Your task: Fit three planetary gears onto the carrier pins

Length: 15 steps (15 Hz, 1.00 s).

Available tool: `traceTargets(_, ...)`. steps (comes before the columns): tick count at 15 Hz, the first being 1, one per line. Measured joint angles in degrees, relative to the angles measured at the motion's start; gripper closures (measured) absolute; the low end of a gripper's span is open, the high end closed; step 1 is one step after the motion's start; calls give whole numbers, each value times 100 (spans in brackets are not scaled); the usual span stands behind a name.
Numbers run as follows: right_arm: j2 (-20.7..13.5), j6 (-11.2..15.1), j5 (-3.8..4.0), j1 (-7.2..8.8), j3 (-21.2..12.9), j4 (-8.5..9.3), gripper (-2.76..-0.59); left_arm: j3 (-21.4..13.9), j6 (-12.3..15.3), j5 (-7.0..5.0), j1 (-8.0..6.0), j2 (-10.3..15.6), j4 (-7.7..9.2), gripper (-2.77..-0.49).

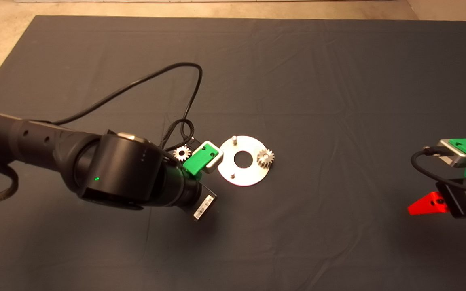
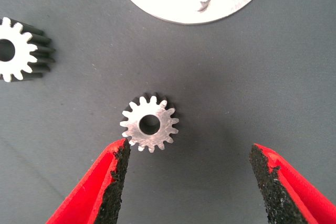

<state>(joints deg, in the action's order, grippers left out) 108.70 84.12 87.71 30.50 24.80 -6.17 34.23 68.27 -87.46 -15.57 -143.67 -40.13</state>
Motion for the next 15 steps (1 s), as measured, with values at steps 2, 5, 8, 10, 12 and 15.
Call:
traceTargets(2,0,0,0,0,0,0,-221,0,-51,0,88,0,-123,-161)
traceTargets(5,0,0,0,0,0,2,-221,2,-171,5,273,12,-328,-161)
traceTargets(8,0,0,0,0,0,5,-221,17,-280,0,400,48,-440,-161)
traceTargets(10,0,1,0,0,0,5,-221,54,-367,2,430,52,-527,-161)
traceTargets(12,0,1,0,0,0,5,-221,142,-479,2,487,64,-616,-161)
traceTargets(15,-2,4,-1,0,-2,9,-221,228,-606,0,538,67,-705,-161)
